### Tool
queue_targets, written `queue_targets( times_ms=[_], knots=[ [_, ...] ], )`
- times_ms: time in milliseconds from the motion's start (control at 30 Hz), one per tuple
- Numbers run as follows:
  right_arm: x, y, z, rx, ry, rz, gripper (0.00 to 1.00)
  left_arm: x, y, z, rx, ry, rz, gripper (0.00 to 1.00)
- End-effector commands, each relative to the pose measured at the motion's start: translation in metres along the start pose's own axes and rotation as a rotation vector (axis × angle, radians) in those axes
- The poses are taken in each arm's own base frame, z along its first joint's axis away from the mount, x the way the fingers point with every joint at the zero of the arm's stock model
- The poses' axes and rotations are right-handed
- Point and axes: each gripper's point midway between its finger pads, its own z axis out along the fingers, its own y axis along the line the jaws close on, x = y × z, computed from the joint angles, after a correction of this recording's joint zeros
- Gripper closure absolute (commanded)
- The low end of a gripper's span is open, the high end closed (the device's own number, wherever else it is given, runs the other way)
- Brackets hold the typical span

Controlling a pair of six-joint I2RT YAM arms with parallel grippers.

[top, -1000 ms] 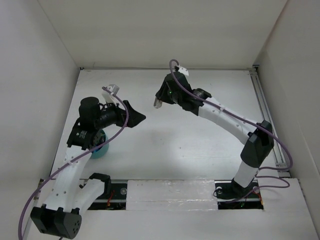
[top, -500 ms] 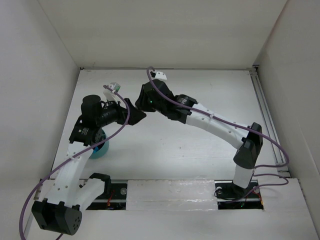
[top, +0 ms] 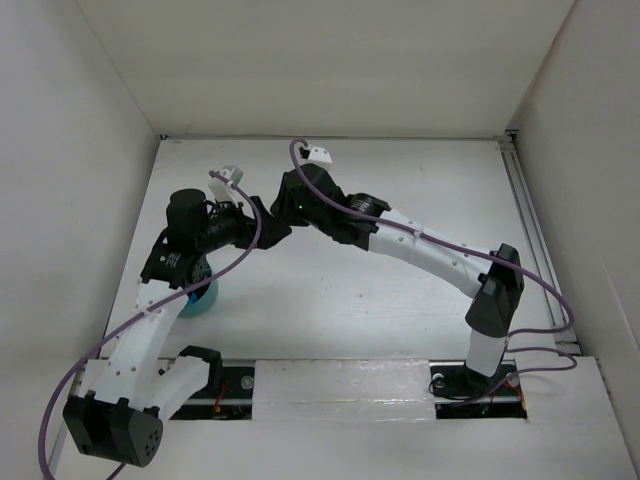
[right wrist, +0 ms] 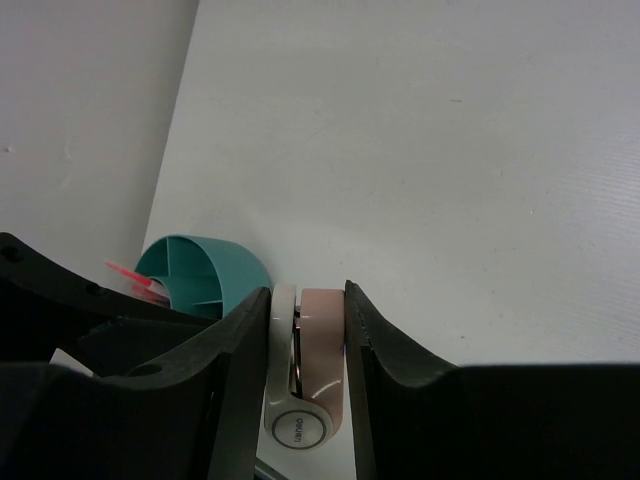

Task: Sort the stationery into containers
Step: Place the stapler in the storage box.

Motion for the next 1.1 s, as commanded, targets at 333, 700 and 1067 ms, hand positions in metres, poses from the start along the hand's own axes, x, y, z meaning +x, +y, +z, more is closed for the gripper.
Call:
queue_targets(
  times_ms=[333, 700, 1067],
  knots=[
    [-0.014, 0.071, -0.054, -0.252, -0.034, 0.018, 1.0, -0.016, 0.009, -0.001, -0.051, -0.062, 0.051, 0.23],
    [-0.031, 0.052, -0.052, -0.169, -0.074, 0.079, 1.0, -0.019, -0.006, -0.014, -0.003, -0.107, 0.098, 0.04],
    [-0.049, 0.017, -0.05, 0.037, -0.14, 0.103, 1.0, -0.02, -0.029, -0.027, 0.087, -0.142, 0.156, 0.0]
  ],
)
